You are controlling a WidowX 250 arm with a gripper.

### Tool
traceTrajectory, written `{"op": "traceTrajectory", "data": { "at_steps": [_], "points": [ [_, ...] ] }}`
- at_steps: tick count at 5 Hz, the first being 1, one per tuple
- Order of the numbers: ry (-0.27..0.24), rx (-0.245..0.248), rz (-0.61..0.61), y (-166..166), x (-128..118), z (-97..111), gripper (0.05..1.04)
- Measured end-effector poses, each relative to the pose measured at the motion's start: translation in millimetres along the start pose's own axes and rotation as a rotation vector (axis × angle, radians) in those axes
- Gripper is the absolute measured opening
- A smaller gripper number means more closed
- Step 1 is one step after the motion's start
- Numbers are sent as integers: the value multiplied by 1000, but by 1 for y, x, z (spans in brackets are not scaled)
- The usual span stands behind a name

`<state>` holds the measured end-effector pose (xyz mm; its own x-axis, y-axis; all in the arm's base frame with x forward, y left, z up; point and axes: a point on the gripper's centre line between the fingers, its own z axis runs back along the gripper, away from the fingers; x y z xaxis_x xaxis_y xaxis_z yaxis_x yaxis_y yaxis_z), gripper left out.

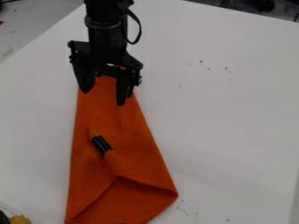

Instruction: Unfold the cloth left to right

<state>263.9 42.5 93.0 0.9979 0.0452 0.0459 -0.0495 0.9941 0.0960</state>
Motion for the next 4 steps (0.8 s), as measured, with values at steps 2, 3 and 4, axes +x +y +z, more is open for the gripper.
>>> {"op": "traceTrajectory", "data": {
  "at_steps": [2,3,4],
  "points": [
    [7,-4,36,-3,-8,-19,1001],
    [-14,-9,85,-6,-15,-33,1001],
    [-41,-25,151,-10,-23,-47,1001]
  ]
}}
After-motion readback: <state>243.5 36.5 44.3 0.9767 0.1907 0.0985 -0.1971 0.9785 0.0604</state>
